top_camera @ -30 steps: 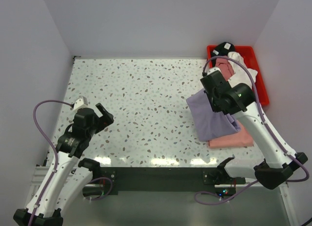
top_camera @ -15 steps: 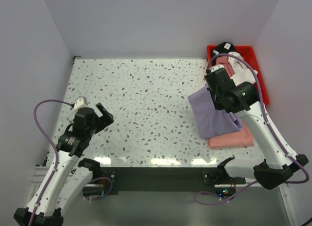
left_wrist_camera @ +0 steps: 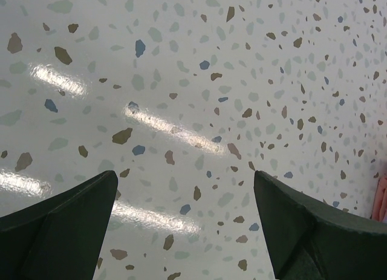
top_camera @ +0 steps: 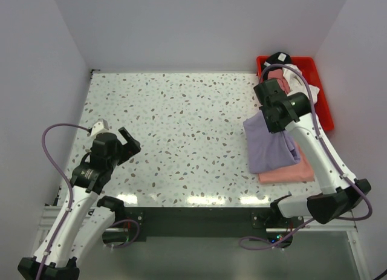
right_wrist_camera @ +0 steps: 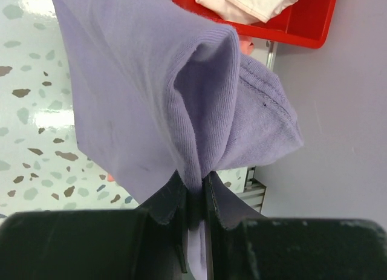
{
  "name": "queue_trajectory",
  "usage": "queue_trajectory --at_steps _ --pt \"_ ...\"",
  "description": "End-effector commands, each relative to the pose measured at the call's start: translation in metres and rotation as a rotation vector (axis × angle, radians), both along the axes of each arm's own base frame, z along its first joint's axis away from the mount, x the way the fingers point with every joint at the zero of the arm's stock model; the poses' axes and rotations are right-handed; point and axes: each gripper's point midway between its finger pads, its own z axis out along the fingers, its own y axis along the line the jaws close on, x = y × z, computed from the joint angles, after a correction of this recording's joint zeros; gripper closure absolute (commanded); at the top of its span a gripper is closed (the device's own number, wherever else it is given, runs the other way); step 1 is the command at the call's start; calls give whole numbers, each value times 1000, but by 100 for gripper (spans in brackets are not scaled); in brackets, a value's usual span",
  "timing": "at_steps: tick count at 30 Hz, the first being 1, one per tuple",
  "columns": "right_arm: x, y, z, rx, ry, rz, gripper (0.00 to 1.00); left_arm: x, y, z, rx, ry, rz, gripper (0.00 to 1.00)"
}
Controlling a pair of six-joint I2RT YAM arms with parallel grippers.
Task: Fold and stack the t-shirts
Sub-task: Neatly place the folded tshirt to the corner
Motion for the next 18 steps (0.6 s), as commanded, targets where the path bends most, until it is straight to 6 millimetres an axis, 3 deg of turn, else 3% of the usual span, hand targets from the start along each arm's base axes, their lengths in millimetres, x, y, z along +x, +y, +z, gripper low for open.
queue_trajectory --at_steps 1,4,8,18 --pt "-8 -14 -7 -59 88 3 100 6 1 4 -3 -24 6 0" --pt "-4 -16 -14 -81 121 11 100 6 1 4 -5 -24 0 0" --pt "1 -35 -30 -222 222 -30 100 7 0 2 -7 -21 -10 0" --pt "12 -66 -43 -317 286 -145 100 9 -2 3 -15 -26 -26 0"
